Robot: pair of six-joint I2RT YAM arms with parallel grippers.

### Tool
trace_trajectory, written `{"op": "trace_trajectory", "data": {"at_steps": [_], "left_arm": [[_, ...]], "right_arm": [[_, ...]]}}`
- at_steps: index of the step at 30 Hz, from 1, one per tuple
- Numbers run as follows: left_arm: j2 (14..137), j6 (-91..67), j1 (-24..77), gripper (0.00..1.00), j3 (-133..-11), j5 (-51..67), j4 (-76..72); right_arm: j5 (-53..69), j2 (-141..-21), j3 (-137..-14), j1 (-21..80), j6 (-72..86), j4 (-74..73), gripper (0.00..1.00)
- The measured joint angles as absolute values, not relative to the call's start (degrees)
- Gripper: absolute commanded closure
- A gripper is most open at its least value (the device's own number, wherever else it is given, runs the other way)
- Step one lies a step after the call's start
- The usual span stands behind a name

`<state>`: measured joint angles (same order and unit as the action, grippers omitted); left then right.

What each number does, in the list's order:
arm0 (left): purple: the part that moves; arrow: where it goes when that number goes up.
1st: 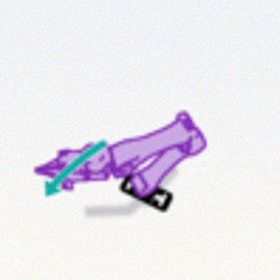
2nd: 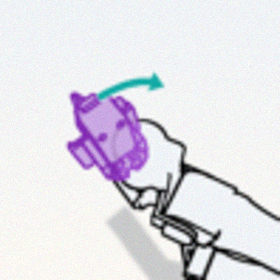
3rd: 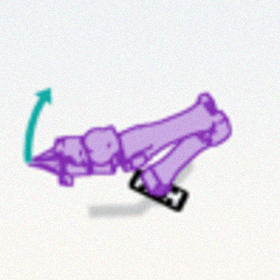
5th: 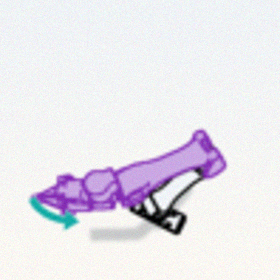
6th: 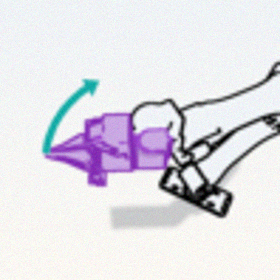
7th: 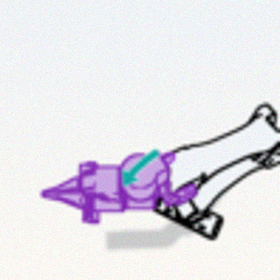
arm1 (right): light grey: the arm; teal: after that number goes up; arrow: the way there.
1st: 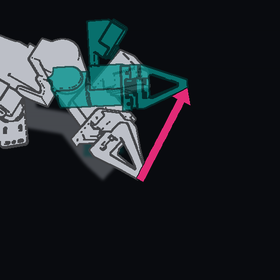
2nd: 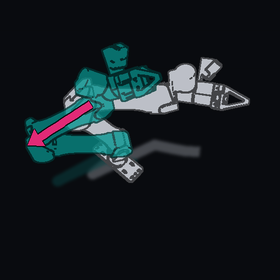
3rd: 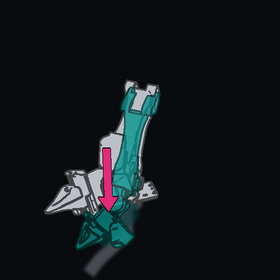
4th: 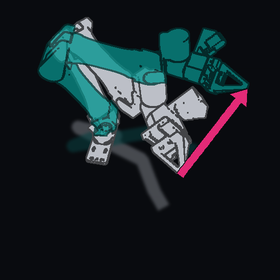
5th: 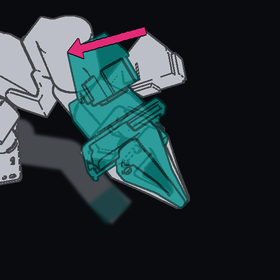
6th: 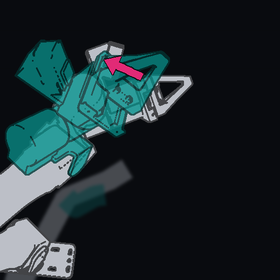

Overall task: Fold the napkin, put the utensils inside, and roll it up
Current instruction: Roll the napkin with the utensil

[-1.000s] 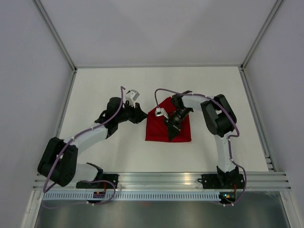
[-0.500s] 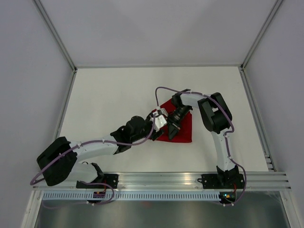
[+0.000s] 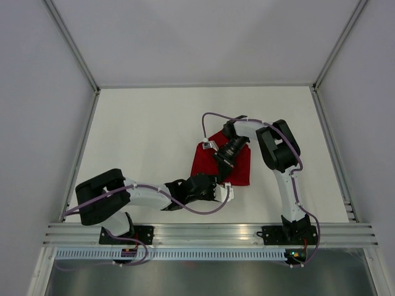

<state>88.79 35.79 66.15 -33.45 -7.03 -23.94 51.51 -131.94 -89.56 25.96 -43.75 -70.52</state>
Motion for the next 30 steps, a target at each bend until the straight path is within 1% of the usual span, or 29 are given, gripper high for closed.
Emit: {"op": "trace_trajectory", "data": {"at_steps": [5,9,11,18,19,21,27,28,29,30], "left_arm": [[92.6,39.6,66.7,0.41,-32.5,-8.6,-26.1],[94.3,41.9,66.7,0.44,-32.4,-9.2,-29.2],[95.3,42.8,66.8,0.49,-32.3,-9.6,-30.8],[98.8,45.8,66.8,0.58,-32.3,-10.9,-36.1],[99.1,46.1,66.8,0.62,-32.3,-10.9,-36.6],[99.4,46.6,66.9,0.63,-32.3,-10.9,-36.6],[99.8,47.4,66.8,0.78,-33.3,-10.3,-35.2],[99.8,47.5,66.8,0.85,-33.6,-10.2,-34.8],[99.8,47.7,66.7,0.87,-33.9,-10.0,-34.3],[99.9,47.8,66.7,0.95,-34.3,-9.9,-33.8]], "right_arm": [[51.5,-132.2,-89.8,25.9,-43.5,-70.8,1.0],[51.6,-132.6,-90.2,25.8,-43.4,-71.3,1.0],[51.9,-133.0,-90.5,25.7,-43.4,-71.6,0.99],[52.5,-133.6,-90.8,25.4,-43.3,-72.2,1.0],[52.6,-133.7,-90.9,25.3,-43.3,-72.3,1.0],[52.8,-133.9,-91.0,25.2,-43.3,-72.5,0.99],[52.7,-134.1,-91.2,24.8,-43.3,-73.1,0.99],[52.7,-134.1,-91.2,24.8,-43.3,-73.1,1.0],[52.6,-134.1,-91.2,24.7,-43.3,-73.2,0.99],[52.6,-134.1,-91.2,24.6,-43.3,-73.2,1.0]]}}
